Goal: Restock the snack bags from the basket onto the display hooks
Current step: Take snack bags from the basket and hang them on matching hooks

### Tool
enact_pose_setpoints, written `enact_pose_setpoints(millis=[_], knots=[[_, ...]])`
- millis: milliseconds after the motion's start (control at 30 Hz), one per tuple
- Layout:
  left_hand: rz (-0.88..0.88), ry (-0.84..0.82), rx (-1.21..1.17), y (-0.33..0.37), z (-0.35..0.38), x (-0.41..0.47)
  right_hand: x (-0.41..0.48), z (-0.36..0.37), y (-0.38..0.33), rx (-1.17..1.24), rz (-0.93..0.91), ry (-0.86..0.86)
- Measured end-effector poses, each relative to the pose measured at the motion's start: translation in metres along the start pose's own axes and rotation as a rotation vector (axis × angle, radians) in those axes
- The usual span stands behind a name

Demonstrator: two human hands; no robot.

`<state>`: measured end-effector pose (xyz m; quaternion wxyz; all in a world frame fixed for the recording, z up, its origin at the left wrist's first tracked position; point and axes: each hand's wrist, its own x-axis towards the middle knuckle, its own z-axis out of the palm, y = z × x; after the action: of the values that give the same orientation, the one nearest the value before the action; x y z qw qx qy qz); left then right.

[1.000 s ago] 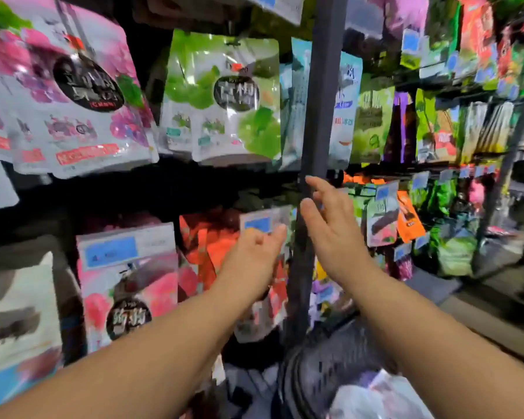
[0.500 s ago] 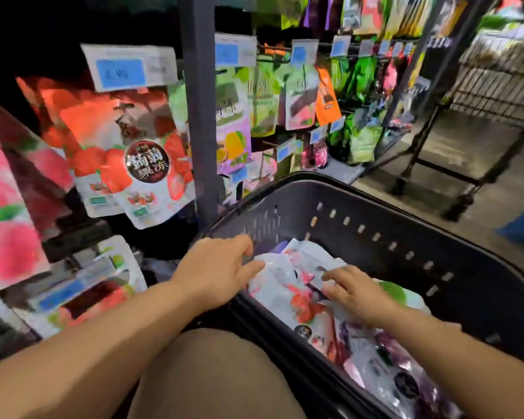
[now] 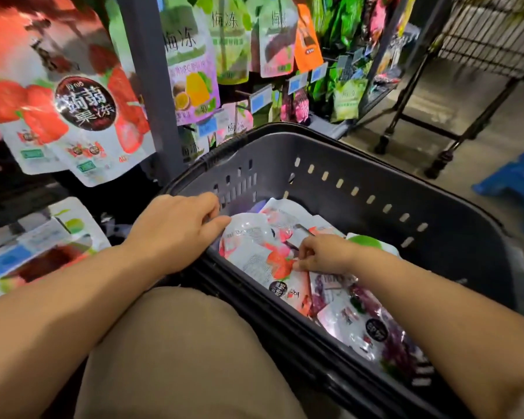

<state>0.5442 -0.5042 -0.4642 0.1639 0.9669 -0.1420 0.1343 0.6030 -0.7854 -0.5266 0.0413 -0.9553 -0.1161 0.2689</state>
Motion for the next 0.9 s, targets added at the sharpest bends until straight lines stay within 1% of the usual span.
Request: enact_pose_setpoints(millis=[100, 167, 233, 333, 467, 567, 633, 700, 767, 833, 900], knots=[[-0.018, -0.012, -0.002, 0.003, 0.000, 0.000, -0.003, -0.002, -0.001, 0.008, 0.021, -0.071], [-0.022, -0.009, 0.005, 0.005, 0.000, 0.000, -0.002, -0.001, -0.003, 0.065, 0.014, -0.056], [-0.020, -0.005, 0.009, 0.004, 0.000, -0.001, 0.000, -0.001, -0.004, 0.194, 0.014, 0.022], [-0.008, 0.003, 0.010, 0.003, 0.002, 0.000, 0.001, -0.004, -0.010, 0.514, 0.049, 0.177], [0.016, 0.005, 0.010, 0.002, 0.003, 0.000, -0.002, -0.017, -0.016, 0.646, 0.026, 0.339], [0.025, 0.011, -0.006, -0.002, 0.004, -0.001, -0.006, -0.027, -0.015, 0.856, 0.004, 0.439], [0.047, 0.016, -0.011, -0.004, 0.005, -0.001, -0.011, -0.033, -0.012, 0.962, -0.044, 0.416], [0.060, 0.007, -0.015, -0.005, 0.005, -0.001, -0.016, -0.039, -0.010, 1.085, -0.113, 0.325], [0.064, 0.007, 0.002, -0.005, 0.006, -0.001, -0.022, -0.044, -0.010, 1.197, -0.145, 0.235], [0.068, 0.021, 0.017, -0.006, 0.006, -0.001, -0.026, -0.047, -0.010, 1.258, -0.175, 0.186], [0.086, 0.029, 0.018, -0.008, 0.008, 0.000, -0.028, -0.048, -0.009, 1.267, -0.217, 0.144]])
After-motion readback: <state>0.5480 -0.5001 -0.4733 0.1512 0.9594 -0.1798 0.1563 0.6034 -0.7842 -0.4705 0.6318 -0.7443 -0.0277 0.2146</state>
